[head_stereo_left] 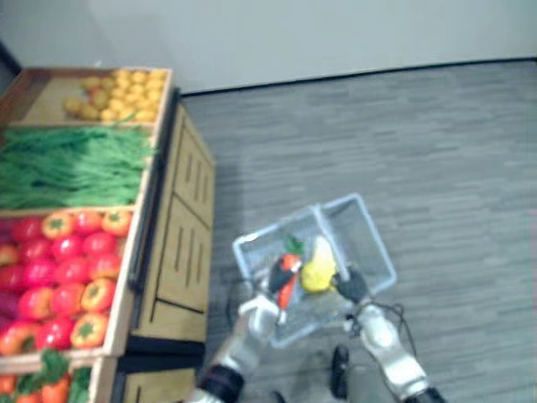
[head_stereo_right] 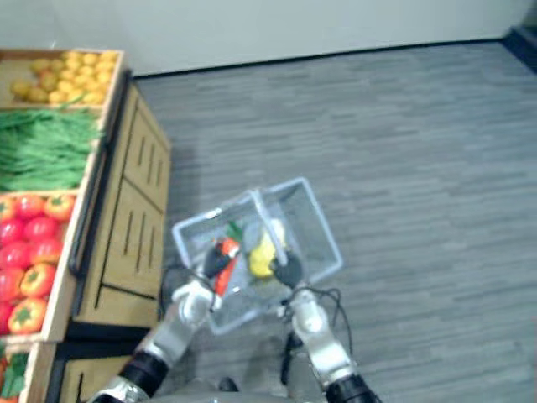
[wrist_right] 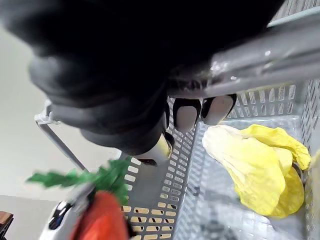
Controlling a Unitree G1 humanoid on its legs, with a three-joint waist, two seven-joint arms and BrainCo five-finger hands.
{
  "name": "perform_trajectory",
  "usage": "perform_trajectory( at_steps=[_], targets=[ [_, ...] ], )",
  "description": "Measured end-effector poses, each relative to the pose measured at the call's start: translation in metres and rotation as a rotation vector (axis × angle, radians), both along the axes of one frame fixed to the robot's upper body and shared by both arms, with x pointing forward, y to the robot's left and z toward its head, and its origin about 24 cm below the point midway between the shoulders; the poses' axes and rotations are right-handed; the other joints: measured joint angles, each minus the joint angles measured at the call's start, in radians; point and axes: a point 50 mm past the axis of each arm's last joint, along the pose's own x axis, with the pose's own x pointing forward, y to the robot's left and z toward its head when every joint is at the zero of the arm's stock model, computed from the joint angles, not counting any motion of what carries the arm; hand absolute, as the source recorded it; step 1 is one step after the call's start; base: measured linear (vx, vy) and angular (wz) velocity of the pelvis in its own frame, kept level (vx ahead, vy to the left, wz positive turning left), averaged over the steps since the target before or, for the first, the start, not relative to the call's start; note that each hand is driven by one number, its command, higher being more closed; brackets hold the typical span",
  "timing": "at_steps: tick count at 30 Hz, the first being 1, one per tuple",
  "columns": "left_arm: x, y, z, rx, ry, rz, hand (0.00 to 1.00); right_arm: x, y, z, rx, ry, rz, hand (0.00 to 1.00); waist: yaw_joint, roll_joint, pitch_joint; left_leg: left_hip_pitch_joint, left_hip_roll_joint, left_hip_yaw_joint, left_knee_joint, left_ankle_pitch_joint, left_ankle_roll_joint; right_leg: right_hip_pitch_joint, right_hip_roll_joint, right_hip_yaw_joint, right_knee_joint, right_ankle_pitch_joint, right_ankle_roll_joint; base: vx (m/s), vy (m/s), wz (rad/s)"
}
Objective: Pick vegetable in the basket
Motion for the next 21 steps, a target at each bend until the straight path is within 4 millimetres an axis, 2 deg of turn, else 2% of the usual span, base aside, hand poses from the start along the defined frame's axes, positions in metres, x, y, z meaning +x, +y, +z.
perform_trajectory(
  at_steps=[2,3,5,6,11,14,16,18,21],
  targets=[
    [-0.004,-0.018,-0.008,0.002,0.048,-0.052,1.0,-0.006,0.004,-0.004,0.014,0.028,0.026,1.0,-0.009,0.002,-0.001,-0.001,0.0,0.006,-0.006,0.011,-0.008,0.008,0.008,0.007,-0.036,0.024,-0.004,0.01,-0.027,-0.2],
    [-0.006,-0.023,-0.014,0.0,0.079,-0.052,1.0,-0.009,0.003,-0.007,0.02,0.042,0.021,1.0,-0.024,0.002,-0.002,-0.003,-0.004,0.005,-0.009,0.021,-0.007,0.022,0.009,0.006,-0.068,0.043,-0.003,0.0,0.0,0.0],
    [-0.007,-0.03,-0.019,0.034,0.102,-0.097,1.0,-0.016,-0.001,-0.011,0.043,0.078,0.004,1.0,-0.027,0.001,-0.002,-0.001,-0.011,0.004,-0.011,0.037,-0.008,0.049,0.007,0.008,-0.119,0.073,-0.002,-0.02,0.026,0.01],
    [-0.006,-0.032,-0.022,0.058,0.109,-0.117,0.0,-0.02,-0.003,-0.012,0.059,0.095,0.001,1.0,-0.026,0.001,-0.002,-0.001,-0.016,0.001,-0.015,0.046,-0.007,0.066,0.007,0.007,-0.157,0.096,-0.001,-0.06,0.062,0.05],
    [0.001,-0.032,-0.027,0.169,0.126,-0.148,0.0,-0.028,0.001,-0.01,0.121,0.109,0.011,1.0,-0.027,-0.002,-0.001,-0.004,-0.037,-0.023,-0.047,0.051,-0.005,0.113,0.01,0.0,-0.299,0.186,0.001,-0.12,0.083,0.04],
    [-0.002,-0.029,-0.035,0.236,0.152,-0.156,0.0,-0.03,0.006,-0.003,0.15,0.091,0.031,1.0,-0.039,-0.008,-0.001,0.0,-0.042,-0.031,-0.07,0.041,-0.004,0.115,0.012,-0.005,-0.311,0.189,0.012,-0.15,0.084,0.09],
    [0.0,-0.026,-0.033,0.243,0.144,-0.142,0.0,-0.03,0.007,0.0,0.16,0.079,0.034,1.0,-0.048,-0.021,0.001,0.0,-0.043,-0.045,-0.08,0.029,-0.005,0.114,0.013,-0.011,-0.315,0.188,0.011,-0.15,0.079,0.11],
    [0.003,-0.023,-0.027,0.236,0.109,-0.138,0.0,-0.035,0.001,0.0,0.174,0.081,0.016,1.0,-0.045,-0.039,-0.003,-0.001,-0.041,-0.045,-0.076,0.017,-0.01,0.118,0.011,-0.012,-0.315,0.188,0.011,-0.11,0.072,0.01],
    [0.006,-0.025,-0.021,0.207,0.089,-0.148,0.0,-0.042,-0.011,-0.007,0.155,0.101,-0.039,1.0,-0.046,-0.042,-0.006,-0.008,-0.041,-0.046,-0.077,0.011,-0.002,0.117,0.008,-0.018,-0.314,0.189,0.011,-0.06,0.062,0.03]
  ],
)
